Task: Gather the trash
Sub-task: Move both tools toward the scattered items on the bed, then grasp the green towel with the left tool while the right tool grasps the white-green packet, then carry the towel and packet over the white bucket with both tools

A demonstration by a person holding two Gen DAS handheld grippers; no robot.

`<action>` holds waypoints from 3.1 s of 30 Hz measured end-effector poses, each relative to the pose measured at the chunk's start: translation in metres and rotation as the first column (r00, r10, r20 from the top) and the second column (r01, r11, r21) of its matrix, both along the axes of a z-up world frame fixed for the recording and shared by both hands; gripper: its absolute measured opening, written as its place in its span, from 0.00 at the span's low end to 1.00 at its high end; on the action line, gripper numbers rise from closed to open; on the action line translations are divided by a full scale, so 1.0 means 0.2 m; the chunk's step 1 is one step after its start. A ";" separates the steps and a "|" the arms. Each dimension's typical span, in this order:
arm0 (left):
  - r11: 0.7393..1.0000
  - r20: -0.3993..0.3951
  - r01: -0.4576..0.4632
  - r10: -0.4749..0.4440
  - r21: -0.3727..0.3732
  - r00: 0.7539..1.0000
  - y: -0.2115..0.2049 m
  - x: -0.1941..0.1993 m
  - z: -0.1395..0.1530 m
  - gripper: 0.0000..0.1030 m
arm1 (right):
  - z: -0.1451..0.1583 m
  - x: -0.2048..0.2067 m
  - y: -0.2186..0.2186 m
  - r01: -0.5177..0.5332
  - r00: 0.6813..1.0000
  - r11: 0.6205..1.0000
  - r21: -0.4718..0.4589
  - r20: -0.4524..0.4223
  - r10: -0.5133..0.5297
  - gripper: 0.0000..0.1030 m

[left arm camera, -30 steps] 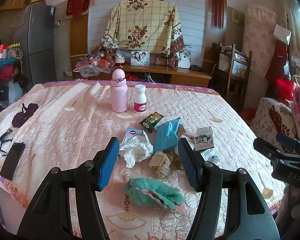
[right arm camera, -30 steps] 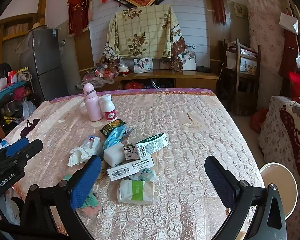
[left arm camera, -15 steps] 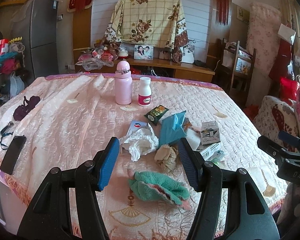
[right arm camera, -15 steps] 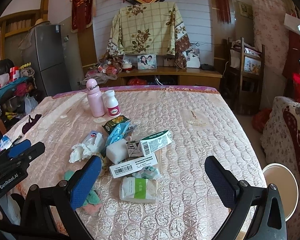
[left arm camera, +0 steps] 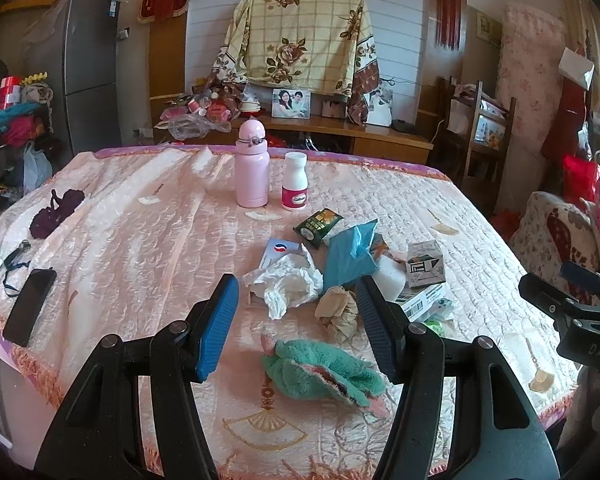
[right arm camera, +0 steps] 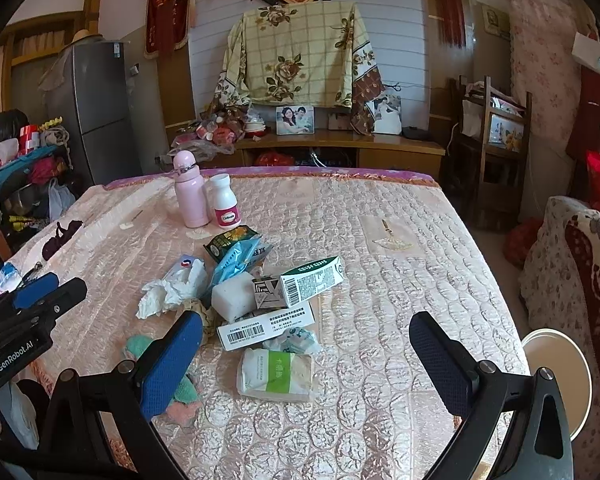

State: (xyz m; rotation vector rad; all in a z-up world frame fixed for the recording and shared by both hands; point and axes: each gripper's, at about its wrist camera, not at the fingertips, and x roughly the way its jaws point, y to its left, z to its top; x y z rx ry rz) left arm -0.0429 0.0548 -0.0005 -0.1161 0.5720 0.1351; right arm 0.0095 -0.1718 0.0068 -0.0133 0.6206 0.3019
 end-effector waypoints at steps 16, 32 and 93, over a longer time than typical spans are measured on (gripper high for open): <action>1.000 -0.057 0.008 -0.008 -0.003 0.998 0.05 -0.04 -0.05 0.58 | -0.06 0.04 -0.09 0.027 0.998 0.999 -0.030 -0.050 -0.028 0.99; 0.987 -0.234 0.030 -0.067 -0.158 0.970 -0.04 0.09 -0.33 0.58 | -0.28 0.14 -0.04 -0.037 0.985 0.999 -0.034 -0.170 0.030 0.99; 0.768 -0.206 0.621 -0.641 -0.160 0.740 -1.78 0.68 -0.18 0.37 | -0.35 0.13 -1.63 0.404 0.879 0.911 -0.080 -0.241 -0.411 0.67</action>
